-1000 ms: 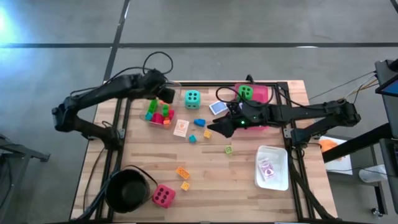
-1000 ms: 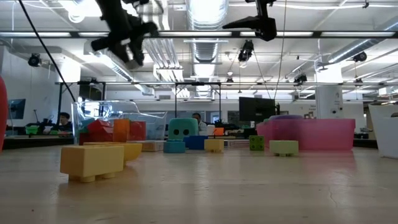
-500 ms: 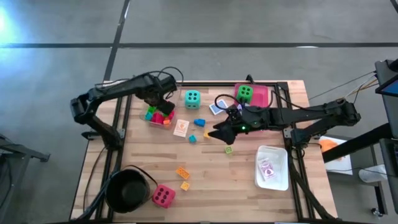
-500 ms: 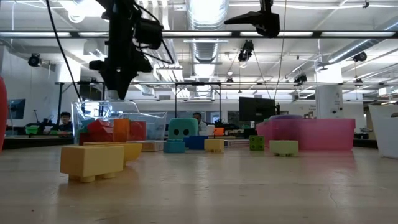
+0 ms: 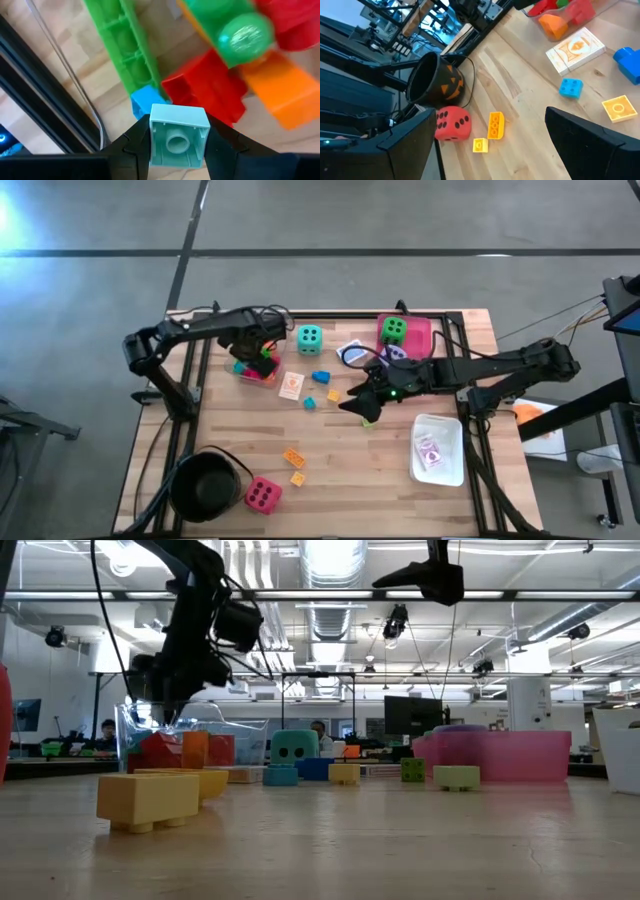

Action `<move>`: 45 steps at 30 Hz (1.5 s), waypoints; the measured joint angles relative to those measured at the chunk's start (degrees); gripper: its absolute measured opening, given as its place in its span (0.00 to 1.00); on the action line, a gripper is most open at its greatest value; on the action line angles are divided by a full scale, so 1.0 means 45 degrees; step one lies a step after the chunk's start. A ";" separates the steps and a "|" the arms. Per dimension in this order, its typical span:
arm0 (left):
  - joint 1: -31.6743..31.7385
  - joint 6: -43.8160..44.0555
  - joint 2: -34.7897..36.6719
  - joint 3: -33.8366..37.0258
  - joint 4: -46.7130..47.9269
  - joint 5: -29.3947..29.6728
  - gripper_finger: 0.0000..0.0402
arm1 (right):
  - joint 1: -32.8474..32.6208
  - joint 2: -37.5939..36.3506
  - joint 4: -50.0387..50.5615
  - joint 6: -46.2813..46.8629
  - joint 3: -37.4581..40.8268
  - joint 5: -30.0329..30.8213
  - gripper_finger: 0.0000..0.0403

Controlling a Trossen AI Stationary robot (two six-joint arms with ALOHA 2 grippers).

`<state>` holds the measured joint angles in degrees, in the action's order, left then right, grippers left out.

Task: Pick & Place Toys
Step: Put the light blue game piece into the transparent bin

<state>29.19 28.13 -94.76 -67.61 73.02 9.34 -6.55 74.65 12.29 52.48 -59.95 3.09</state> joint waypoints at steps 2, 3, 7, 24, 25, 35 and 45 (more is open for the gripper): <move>0.0010 0.0146 0.0000 0.0342 -0.0129 0.0000 0.34 | 0.0005 0.0000 -0.0012 0.0001 0.0012 0.0003 0.90; -0.0004 0.0180 0.0000 0.0510 -0.0277 -0.0035 0.34 | 0.0005 0.0000 -0.0004 0.0001 0.0019 0.0010 0.90; -0.0029 0.0327 0.0034 0.0957 -0.0660 -0.0235 0.34 | 0.0005 0.0000 -0.0018 0.0001 0.0020 0.0019 0.90; -0.0029 0.0317 0.0012 0.1159 -0.1303 -0.0559 0.34 | 0.0005 0.0000 -0.0018 0.0001 0.0024 0.0015 0.90; -0.0029 0.0312 0.0015 0.1159 -0.1303 -0.0559 0.34 | 0.0005 0.0000 -0.0018 0.0006 0.0028 0.0015 0.90; -0.0029 0.0278 0.0015 0.1159 -0.1298 -0.0563 0.38 | 0.0005 0.0000 -0.0018 0.0001 0.0040 0.0005 0.90; -0.0034 0.0201 0.0015 0.1149 -0.1023 -0.0607 0.67 | 0.0005 0.0000 -0.0018 0.0001 0.0040 -0.0015 0.90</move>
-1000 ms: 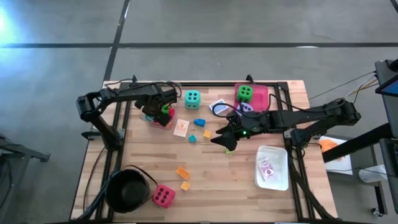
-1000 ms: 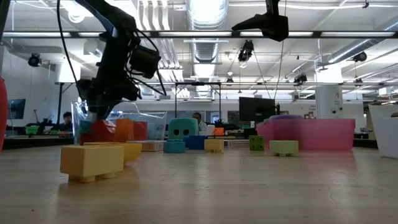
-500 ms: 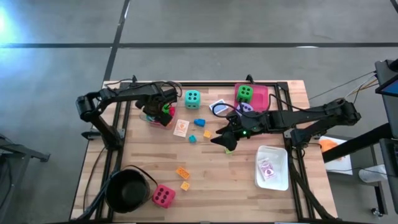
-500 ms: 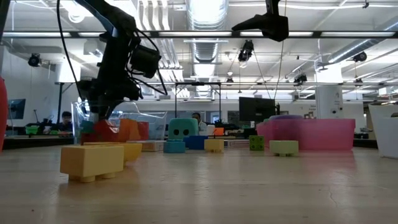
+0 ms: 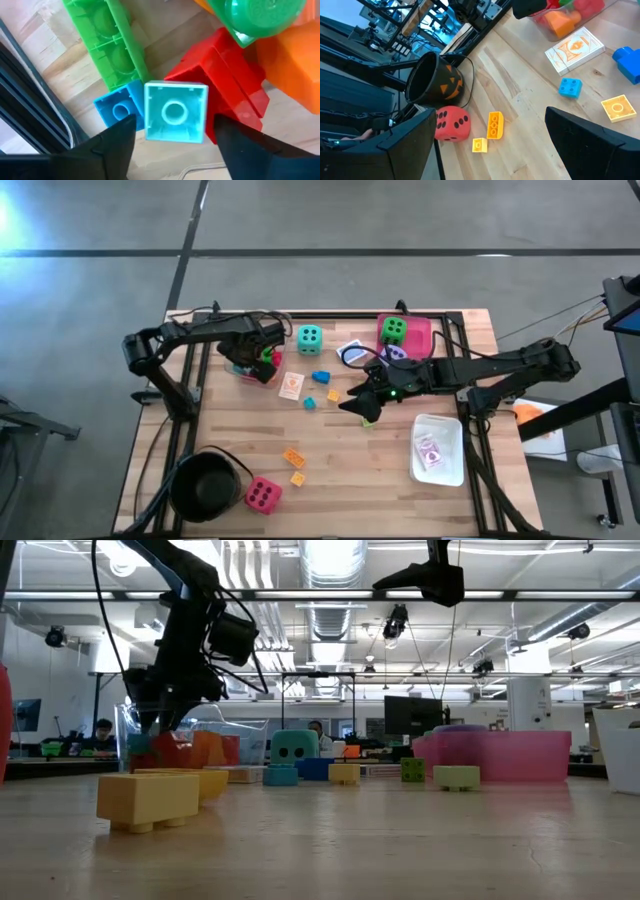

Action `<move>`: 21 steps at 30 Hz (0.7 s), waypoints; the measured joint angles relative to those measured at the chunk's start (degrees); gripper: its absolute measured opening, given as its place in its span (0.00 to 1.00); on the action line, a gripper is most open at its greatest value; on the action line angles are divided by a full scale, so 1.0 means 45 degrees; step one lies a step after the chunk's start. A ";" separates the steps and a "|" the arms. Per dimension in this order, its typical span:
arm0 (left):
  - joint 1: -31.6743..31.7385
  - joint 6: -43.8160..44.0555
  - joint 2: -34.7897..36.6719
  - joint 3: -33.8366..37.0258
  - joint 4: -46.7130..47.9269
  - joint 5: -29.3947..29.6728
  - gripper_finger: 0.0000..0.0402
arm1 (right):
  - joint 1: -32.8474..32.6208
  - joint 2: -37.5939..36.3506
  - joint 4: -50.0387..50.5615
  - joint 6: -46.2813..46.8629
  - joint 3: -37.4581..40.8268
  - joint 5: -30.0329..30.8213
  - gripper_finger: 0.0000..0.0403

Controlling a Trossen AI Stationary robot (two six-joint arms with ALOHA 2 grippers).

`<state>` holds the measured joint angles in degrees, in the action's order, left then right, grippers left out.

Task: Pick & Place Toys
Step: Put the light blue game piece into the transparent bin, then put the light green game piece into the transparent bin

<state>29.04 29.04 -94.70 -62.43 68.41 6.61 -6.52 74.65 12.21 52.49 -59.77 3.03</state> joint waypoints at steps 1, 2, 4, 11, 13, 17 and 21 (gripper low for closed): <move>-0.0001 -0.0020 0.0000 0.0000 0.0025 0.0003 0.69 | 0.0000 0.0000 0.0000 0.0000 0.0000 0.0000 0.90; 0.0000 -0.0020 -0.0002 0.0000 0.0049 0.0010 0.71 | 0.0000 0.0000 0.0000 0.0000 0.0000 0.0000 0.90; 0.0005 -0.0026 0.0010 0.0000 0.0136 0.0042 0.74 | 0.0000 0.0000 0.0000 -0.0001 0.0000 0.0000 0.90; 0.0000 -0.0083 0.0435 0.0000 0.0200 -0.0019 0.81 | 0.0000 0.0005 0.0062 -0.0044 0.0000 0.0001 0.90; 0.0000 -0.0073 0.0713 0.0000 0.0201 -0.0034 0.82 | 0.0010 0.0005 0.0370 -0.0024 0.0000 0.0005 0.90; 0.0000 -0.0012 0.1378 -0.0002 0.0196 -0.0052 0.82 | 0.0010 0.0015 0.1070 -0.0060 0.0000 0.0005 0.90; -0.0142 0.0184 0.2015 -0.0137 0.0201 -0.0191 0.82 | 0.0010 0.0015 0.2565 -0.0623 0.0008 0.0011 0.90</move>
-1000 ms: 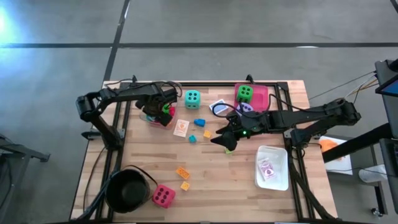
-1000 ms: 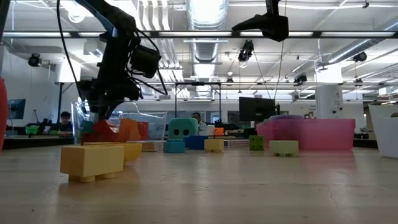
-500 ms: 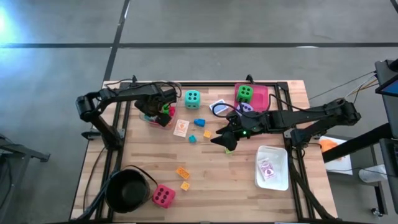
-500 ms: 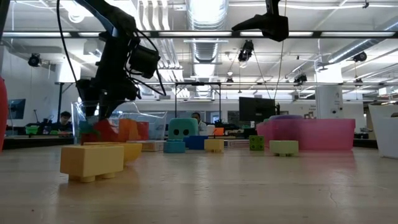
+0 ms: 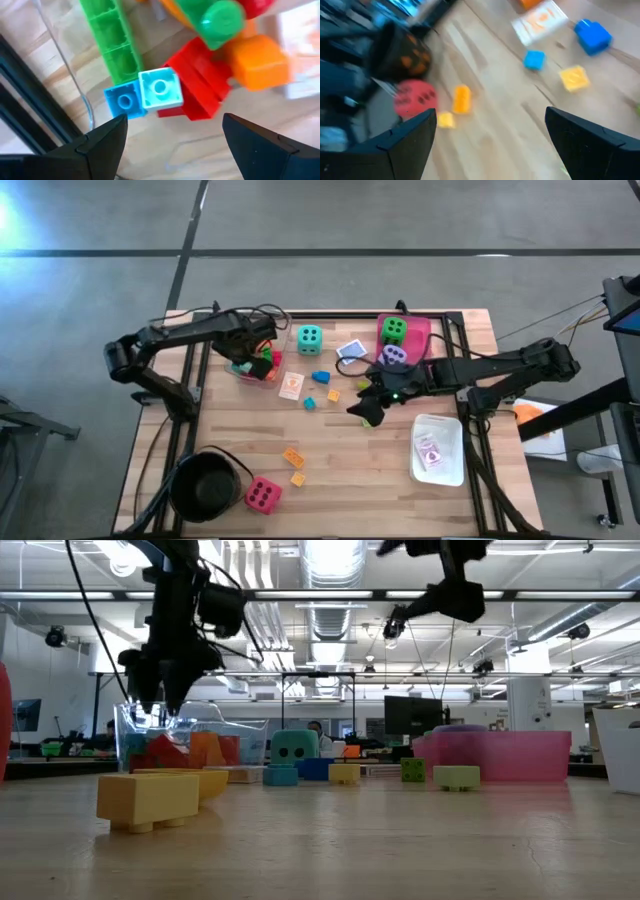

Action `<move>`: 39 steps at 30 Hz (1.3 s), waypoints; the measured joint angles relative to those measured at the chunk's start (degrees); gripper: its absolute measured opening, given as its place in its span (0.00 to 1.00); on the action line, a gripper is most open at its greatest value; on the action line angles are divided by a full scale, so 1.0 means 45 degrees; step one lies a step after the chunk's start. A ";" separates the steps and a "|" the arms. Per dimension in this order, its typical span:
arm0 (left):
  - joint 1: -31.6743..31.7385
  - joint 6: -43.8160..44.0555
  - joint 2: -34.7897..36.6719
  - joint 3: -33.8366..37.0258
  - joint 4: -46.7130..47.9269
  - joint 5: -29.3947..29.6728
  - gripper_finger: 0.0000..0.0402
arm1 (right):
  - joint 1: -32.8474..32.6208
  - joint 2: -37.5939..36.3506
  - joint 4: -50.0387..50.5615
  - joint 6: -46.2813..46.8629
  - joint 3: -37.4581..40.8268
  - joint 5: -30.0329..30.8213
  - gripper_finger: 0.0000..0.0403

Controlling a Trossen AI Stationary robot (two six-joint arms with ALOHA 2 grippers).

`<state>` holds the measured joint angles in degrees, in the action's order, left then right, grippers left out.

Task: Pick & Place Toys
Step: Put the light green game piece into the transparent bin

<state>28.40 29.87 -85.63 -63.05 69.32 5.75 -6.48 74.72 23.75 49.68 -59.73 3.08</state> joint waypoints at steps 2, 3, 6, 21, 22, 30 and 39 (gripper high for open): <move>-0.0169 0.0039 0.0290 -0.0167 0.0007 -0.0126 0.82 | 0.0000 0.0010 0.0506 -0.0481 0.0086 0.0014 0.90; -0.0288 0.0049 0.0421 -0.0278 -0.0015 -0.0216 0.82 | 0.0000 0.0023 0.0710 -0.0734 0.0161 0.0018 0.90; -0.0795 0.0053 0.0795 -0.0702 -0.0118 -0.0295 0.82 | 0.0000 0.0054 0.1014 -0.1429 0.0472 0.0018 0.90; -0.4037 0.0049 0.2881 -0.0937 -0.5774 -0.1772 0.82 | -0.0063 0.2135 0.0937 -0.7082 0.1584 -0.0187 0.90; -0.4125 0.0049 0.2910 -0.0937 -0.5812 -0.1782 0.82 | -0.0068 0.2369 0.0919 -0.7331 0.1589 -0.0366 0.90; -0.4473 0.0374 0.2925 -0.0927 -0.5785 -0.1961 0.82 | -0.0151 0.3968 0.0897 -0.9292 0.1629 -0.0758 0.90; -0.4482 0.0461 0.2925 -0.0922 -0.5780 -0.1961 0.82 | -0.0141 0.4873 0.0912 -1.0470 0.1639 -0.0584 0.90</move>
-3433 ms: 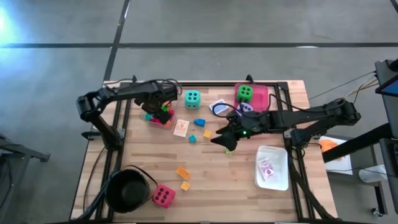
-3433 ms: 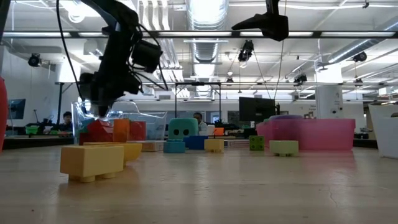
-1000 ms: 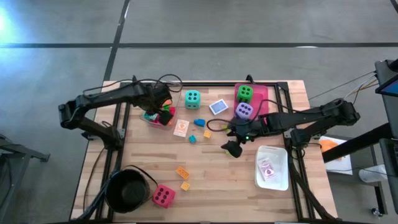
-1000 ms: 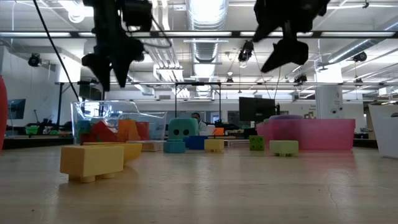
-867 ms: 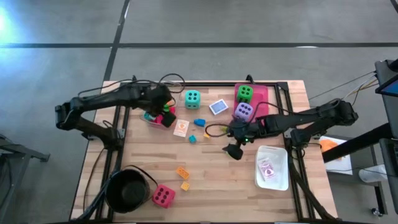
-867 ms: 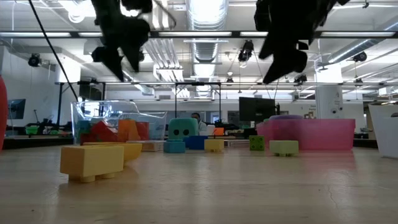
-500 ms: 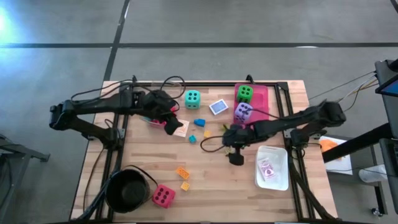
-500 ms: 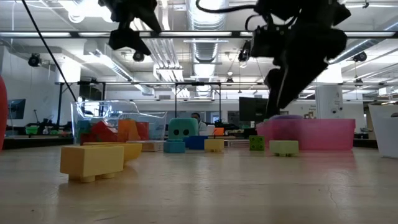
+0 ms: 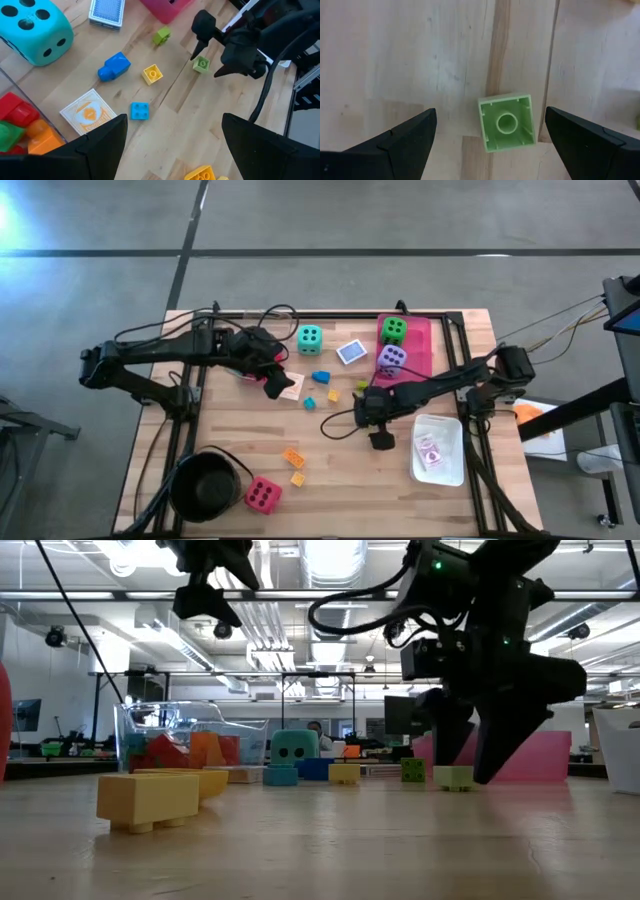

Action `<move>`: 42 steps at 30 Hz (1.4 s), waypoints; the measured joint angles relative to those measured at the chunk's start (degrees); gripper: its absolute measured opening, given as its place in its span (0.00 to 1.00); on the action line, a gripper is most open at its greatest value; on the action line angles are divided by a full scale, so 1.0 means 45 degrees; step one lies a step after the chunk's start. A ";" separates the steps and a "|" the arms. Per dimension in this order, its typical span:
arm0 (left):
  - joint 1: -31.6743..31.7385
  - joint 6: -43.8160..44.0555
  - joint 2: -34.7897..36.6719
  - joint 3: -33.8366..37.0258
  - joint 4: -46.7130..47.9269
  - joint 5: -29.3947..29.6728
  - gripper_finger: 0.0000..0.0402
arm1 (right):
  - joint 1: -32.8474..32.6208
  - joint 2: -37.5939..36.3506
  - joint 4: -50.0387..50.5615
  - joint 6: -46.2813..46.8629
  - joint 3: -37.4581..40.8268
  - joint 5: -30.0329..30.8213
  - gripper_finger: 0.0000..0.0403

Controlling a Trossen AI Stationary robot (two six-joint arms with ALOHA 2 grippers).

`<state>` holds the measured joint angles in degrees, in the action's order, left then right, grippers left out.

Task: Pick & Place Toys
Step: Put the light green game piece into the transparent bin

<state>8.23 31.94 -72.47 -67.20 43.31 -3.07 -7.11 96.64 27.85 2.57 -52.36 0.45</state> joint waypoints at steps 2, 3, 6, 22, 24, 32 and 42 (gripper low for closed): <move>0.0000 0.0000 0.0000 0.0000 -0.0002 0.0000 0.82 | 0.0000 0.0080 -0.0013 -0.0061 0.0024 0.0123 0.90; 0.0000 -0.0005 0.0000 0.0000 0.0000 0.0000 0.82 | 0.0000 0.0122 -0.0028 -0.0071 0.0024 0.0289 0.90; 0.0000 -0.0005 0.0000 0.0000 0.0000 0.0000 0.82 | 0.0000 0.0161 0.0011 -0.0133 0.0043 0.0469 0.85; 0.0000 0.0013 0.0000 0.0000 -0.0026 0.0000 0.82 | -0.0005 0.0186 -0.0019 -0.0441 0.0251 0.0533 0.32; 0.0000 0.0066 0.0000 0.0000 -0.0052 -0.0001 0.82 | -0.0002 0.0094 0.0057 -0.0445 0.0194 0.0605 0.32; 0.0000 0.1157 0.0000 0.0000 -0.0418 -0.0269 0.82 | 0.0000 -0.1934 -0.0046 0.0662 -0.0094 0.0665 0.32; -0.0004 0.5544 -0.0508 0.0000 -0.4693 -0.0431 0.82 | 0.0001 -0.4594 -0.1739 0.1355 -0.1522 0.2958 0.32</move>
<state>8.21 56.89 -74.75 -67.20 22.19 -5.01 -7.11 75.97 20.03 8.66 -59.20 13.76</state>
